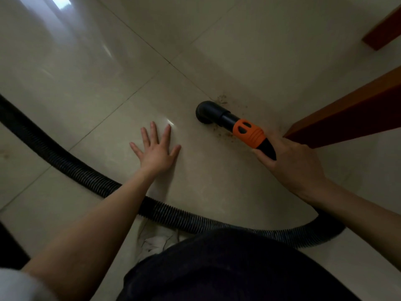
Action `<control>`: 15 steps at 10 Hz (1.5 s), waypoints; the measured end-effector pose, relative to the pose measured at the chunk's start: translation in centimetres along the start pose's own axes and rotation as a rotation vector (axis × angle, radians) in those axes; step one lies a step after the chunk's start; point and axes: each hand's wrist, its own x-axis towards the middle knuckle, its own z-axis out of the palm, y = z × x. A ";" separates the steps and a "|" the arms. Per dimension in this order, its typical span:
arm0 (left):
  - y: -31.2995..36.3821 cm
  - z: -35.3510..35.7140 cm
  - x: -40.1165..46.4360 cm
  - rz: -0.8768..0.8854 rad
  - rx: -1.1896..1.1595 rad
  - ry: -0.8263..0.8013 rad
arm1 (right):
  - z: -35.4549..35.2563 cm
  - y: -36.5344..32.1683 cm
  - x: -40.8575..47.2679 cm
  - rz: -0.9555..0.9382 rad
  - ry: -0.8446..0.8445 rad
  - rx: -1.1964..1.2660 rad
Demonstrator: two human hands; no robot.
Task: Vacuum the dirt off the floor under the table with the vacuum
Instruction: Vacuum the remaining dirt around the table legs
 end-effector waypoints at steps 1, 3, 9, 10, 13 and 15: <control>0.0 0.1 0.0 0.009 -0.001 0.004 | -0.1 0.2 0.3 0.019 -0.008 -0.038; -0.2 0.3 0.0 0.012 0.008 0.011 | -0.8 0.7 1.3 0.131 -0.001 -0.062; -0.4 0.7 0.0 0.017 0.029 -0.015 | -3.0 3.3 3.1 0.483 -0.076 0.490; -0.4 0.8 -0.1 0.014 0.031 -0.008 | -3.6 3.8 2.3 0.519 -0.052 0.537; -0.1 0.8 -0.2 0.014 0.038 -0.011 | -3.7 4.3 1.2 0.614 -0.058 0.576; -0.2 0.8 -0.1 0.017 0.048 -0.018 | -3.2 3.2 0.4 0.541 -0.148 0.641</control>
